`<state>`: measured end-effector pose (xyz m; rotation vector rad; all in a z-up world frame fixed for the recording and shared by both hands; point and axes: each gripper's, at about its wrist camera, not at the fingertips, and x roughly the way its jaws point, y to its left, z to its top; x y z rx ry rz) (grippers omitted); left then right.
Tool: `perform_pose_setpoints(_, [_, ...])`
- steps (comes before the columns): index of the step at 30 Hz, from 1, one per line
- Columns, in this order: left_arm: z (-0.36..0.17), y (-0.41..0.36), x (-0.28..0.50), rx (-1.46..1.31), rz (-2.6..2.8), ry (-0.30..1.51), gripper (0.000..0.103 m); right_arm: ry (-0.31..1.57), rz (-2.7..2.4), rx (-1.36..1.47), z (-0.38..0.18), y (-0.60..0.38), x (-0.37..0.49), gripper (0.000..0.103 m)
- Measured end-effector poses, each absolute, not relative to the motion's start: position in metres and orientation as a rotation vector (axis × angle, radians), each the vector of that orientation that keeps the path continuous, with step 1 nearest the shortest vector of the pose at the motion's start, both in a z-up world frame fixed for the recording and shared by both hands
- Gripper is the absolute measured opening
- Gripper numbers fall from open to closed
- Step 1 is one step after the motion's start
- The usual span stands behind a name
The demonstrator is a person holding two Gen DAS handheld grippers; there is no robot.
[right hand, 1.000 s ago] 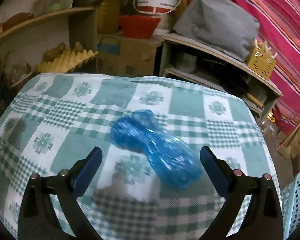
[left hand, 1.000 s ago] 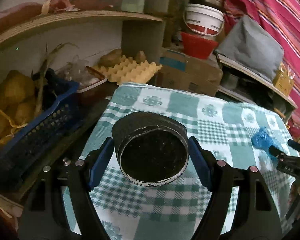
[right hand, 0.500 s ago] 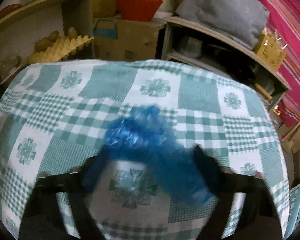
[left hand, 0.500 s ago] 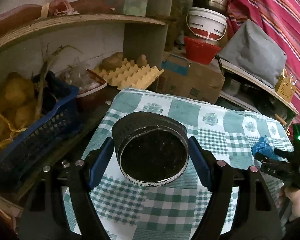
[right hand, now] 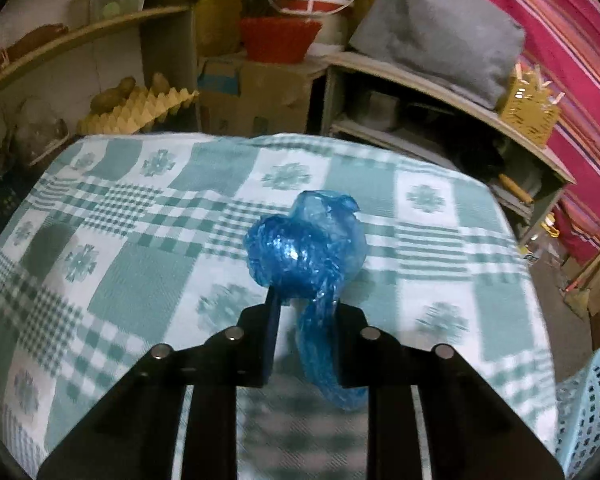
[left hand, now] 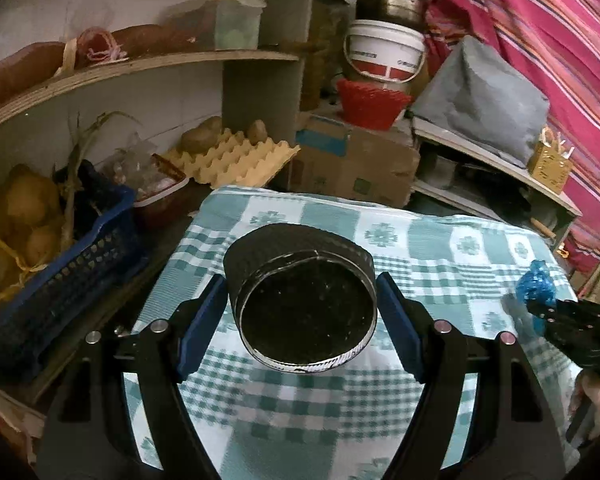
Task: Collect trash
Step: 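Grasp the blue plastic bag with the right tool while the left tool holds the cup, then carry the black cup and blue bag over the blue basket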
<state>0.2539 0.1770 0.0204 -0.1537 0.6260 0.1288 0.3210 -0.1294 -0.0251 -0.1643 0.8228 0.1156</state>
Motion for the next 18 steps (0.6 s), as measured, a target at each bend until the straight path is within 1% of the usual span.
perform_pose_setpoints(11, [0.043, 0.104, 0.223, -0.08, 0.017, 0.565, 0.074, 0.756, -0.014, -0.141, 0.019, -0.237, 0.241, 0.022])
perform_pose_setpoints(18, [0.048, 0.048, 0.202, -0.084, -0.069, 0.535, 0.074, 0.739, -0.098, -0.097, 0.022, -0.299, 0.202, 0.022])
